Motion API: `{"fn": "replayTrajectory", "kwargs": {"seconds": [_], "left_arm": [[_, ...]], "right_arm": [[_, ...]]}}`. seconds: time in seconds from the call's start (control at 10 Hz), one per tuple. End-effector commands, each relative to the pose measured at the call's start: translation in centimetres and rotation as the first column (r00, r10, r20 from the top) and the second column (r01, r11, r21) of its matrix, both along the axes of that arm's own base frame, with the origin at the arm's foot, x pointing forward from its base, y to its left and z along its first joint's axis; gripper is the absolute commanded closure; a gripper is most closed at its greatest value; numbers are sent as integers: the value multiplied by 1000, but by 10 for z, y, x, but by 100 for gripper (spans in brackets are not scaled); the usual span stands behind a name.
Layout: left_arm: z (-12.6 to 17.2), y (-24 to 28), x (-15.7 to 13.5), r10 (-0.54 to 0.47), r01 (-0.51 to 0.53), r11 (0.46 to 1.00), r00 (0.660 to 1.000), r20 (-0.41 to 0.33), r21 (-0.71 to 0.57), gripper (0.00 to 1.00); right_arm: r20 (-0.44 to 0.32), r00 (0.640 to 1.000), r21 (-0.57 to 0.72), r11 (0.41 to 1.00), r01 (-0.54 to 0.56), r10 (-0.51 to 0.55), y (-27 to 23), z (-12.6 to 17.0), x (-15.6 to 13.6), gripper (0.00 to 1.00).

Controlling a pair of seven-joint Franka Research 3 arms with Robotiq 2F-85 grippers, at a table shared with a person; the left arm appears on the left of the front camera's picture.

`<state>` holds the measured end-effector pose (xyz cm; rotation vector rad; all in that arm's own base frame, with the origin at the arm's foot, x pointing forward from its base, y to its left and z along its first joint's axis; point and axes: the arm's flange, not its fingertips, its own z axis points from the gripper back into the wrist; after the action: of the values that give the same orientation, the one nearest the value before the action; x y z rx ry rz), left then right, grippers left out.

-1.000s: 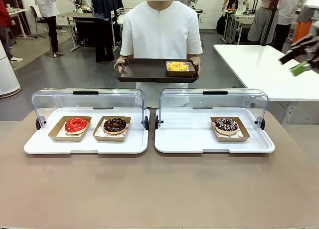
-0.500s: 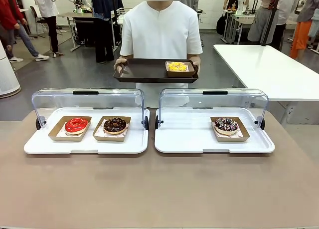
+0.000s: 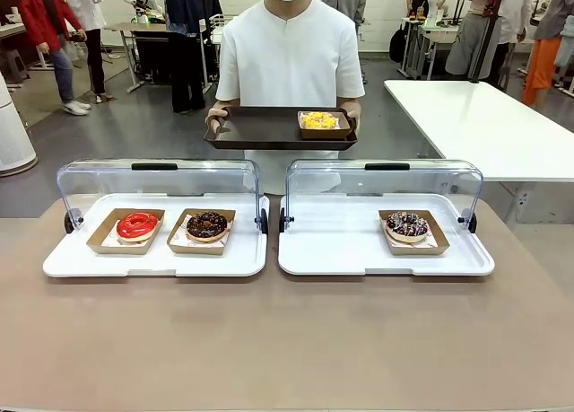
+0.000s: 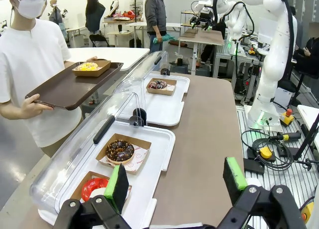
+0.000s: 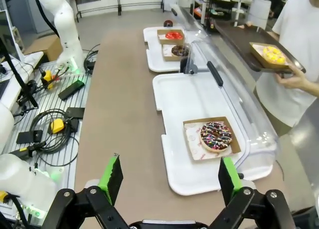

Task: Provide the desired donut to the person.
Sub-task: Pick up and lift the Paper togo box containing the Donut pointed at by the person.

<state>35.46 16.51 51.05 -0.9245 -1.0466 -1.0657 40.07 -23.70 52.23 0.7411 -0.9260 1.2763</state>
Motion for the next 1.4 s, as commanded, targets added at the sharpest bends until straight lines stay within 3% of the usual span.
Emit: {"fn": "replayTrajectory", "kwargs": {"seconds": [0.0, 1.3], "left_arm": [[2, 1, -2, -3, 3, 1000, 1000, 6, -6, 0], [2, 1, -2, -3, 3, 1000, 1000, 6, -6, 0]], "right_arm": [[16, 999, 8, 999, -34, 34, 2, 7, 3, 0], [3, 1000, -6, 1000, -26, 26, 9, 5, 5, 0]]}}
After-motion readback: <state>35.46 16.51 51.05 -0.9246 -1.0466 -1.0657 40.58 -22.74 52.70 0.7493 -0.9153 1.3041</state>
